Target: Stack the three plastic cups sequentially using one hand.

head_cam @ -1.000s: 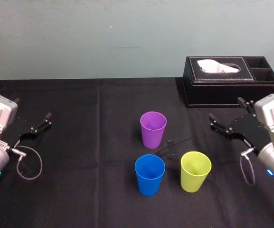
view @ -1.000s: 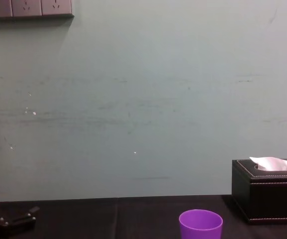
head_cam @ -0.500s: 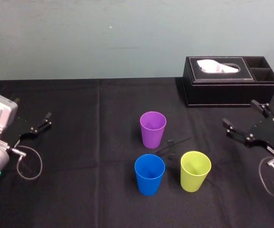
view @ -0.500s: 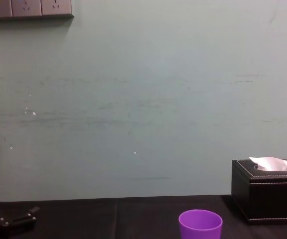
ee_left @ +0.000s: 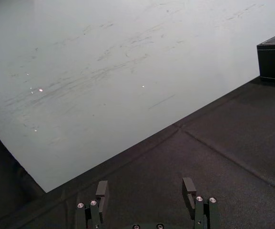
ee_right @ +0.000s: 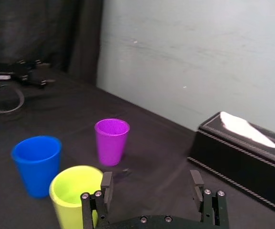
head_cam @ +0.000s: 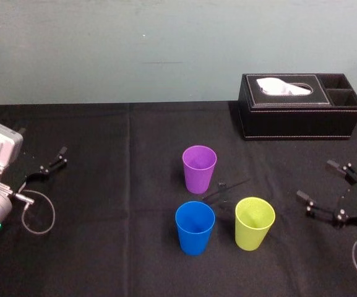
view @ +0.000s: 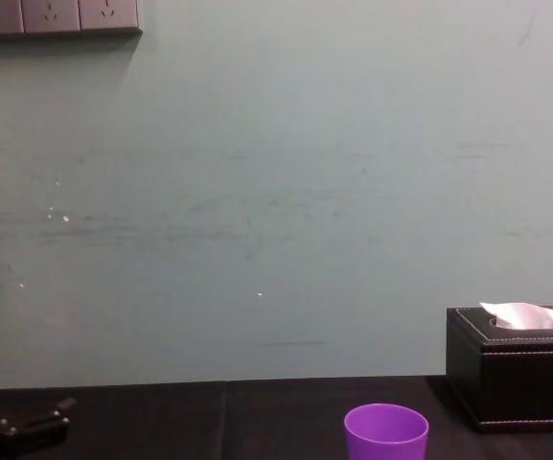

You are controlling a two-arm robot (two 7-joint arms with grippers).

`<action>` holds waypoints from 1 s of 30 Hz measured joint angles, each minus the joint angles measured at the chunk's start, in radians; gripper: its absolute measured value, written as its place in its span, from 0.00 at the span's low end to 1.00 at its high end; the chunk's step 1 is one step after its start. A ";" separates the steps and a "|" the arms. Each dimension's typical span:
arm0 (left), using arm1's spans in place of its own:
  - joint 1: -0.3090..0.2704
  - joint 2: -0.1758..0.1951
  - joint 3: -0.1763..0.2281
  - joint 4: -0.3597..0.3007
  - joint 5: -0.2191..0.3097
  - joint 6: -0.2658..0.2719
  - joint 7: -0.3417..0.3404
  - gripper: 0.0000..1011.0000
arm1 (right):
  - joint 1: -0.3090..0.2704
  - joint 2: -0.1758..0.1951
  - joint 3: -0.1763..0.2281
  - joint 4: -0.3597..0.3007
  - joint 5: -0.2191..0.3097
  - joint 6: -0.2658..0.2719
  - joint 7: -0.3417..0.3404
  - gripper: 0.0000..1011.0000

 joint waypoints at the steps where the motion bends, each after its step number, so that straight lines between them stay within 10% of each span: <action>1: 0.000 0.000 0.000 0.000 0.000 0.000 0.000 1.00 | -0.005 0.002 0.001 0.000 0.000 -0.004 0.009 0.99; 30: 0.000 0.000 0.000 0.000 0.000 0.000 0.000 1.00 | -0.042 -0.065 -0.047 0.040 -0.059 0.010 0.153 0.99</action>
